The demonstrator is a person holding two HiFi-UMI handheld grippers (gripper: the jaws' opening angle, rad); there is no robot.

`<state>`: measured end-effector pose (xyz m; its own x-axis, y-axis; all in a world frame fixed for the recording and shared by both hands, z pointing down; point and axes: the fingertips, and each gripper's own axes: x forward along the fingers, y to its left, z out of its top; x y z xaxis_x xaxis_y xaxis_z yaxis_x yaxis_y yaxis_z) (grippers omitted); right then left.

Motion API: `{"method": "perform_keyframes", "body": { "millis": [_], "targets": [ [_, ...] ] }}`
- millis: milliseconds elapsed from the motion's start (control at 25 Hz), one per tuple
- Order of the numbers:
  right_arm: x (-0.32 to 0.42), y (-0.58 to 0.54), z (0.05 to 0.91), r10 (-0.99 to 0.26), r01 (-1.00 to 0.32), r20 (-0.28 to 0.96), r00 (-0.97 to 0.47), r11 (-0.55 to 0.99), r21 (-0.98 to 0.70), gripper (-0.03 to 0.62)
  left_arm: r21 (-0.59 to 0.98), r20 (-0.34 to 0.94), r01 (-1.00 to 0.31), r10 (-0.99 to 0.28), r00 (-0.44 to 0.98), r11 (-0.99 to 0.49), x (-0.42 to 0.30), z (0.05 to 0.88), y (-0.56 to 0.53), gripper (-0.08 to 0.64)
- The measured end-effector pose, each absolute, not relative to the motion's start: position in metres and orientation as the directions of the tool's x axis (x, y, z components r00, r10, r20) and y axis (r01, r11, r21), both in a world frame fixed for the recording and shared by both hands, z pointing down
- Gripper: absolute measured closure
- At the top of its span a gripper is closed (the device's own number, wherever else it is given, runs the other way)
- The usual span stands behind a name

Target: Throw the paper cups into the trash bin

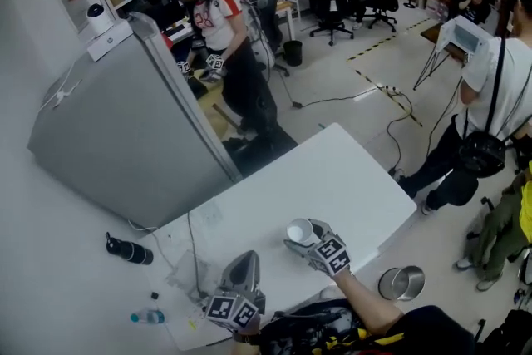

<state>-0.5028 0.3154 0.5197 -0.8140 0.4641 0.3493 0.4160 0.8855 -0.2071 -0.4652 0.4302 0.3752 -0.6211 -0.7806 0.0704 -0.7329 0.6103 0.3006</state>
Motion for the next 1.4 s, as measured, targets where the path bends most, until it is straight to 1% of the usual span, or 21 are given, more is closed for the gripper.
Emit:
{"method": "perform_keyframes", "body": {
  "millis": [80,160,360,520,640,760,840,960,1080,1400],
  "targets": [
    [-0.496,0.316,0.499,0.478,0.429,0.317,-0.82,0.878,-0.213,0.232,0.304,0.056,-0.755,-0.802,-0.595,0.581,-0.464,0.377,0.423,0.558],
    [-0.486,0.302,0.488,0.46,0.407,0.311,-0.832,0.886,-0.221,0.232,0.325,0.042,-0.788,-0.84,-0.541,0.523,-0.463,0.383,0.406,0.558],
    [-0.45,0.264,0.448,0.344,0.303,0.258,-0.903,0.935,-0.186,0.232,0.378,0.03,-0.866,-0.94,-0.341,0.327,-0.448,0.393,0.348,0.557],
    [-0.415,0.237,0.425,0.269,0.237,0.234,-0.934,0.959,-0.156,0.232,0.382,-0.001,-0.905,-0.979,-0.202,0.187,-0.431,0.388,0.308,0.557],
    [-0.386,0.21,0.414,0.186,0.159,0.237,-0.953,0.979,-0.13,0.232,0.371,-0.01,-0.922,-0.993,-0.12,0.107,-0.41,0.38,0.285,0.557],
    [-0.355,0.182,0.397,0.073,0.045,0.204,-0.976,0.99,-0.137,0.232,0.361,-0.013,-0.932,-0.999,-0.045,0.037,-0.388,0.375,0.264,0.558],
    [-0.333,0.166,0.39,0.017,-0.008,0.185,-0.983,0.991,-0.134,0.232,0.353,-0.017,-0.936,-1.0,-0.008,0.001,-0.372,0.372,0.25,0.557],
    [-0.296,0.145,0.387,-0.02,-0.042,0.18,-0.983,0.992,-0.12,0.232,0.339,-0.018,-0.94,-0.999,0.026,-0.031,-0.345,0.369,0.228,0.557],
    [-0.251,0.121,0.382,-0.088,-0.109,0.172,-0.981,0.988,-0.114,0.232,0.325,-0.008,-0.943,-0.997,0.072,-0.07,-0.309,0.37,0.201,0.558],
    [-0.101,0.072,0.375,-0.21,-0.222,0.117,-0.971,0.97,-0.098,0.232,0.279,0.009,-0.945,-0.984,0.18,-0.171,-0.187,0.373,0.135,0.557]
  ]
}}
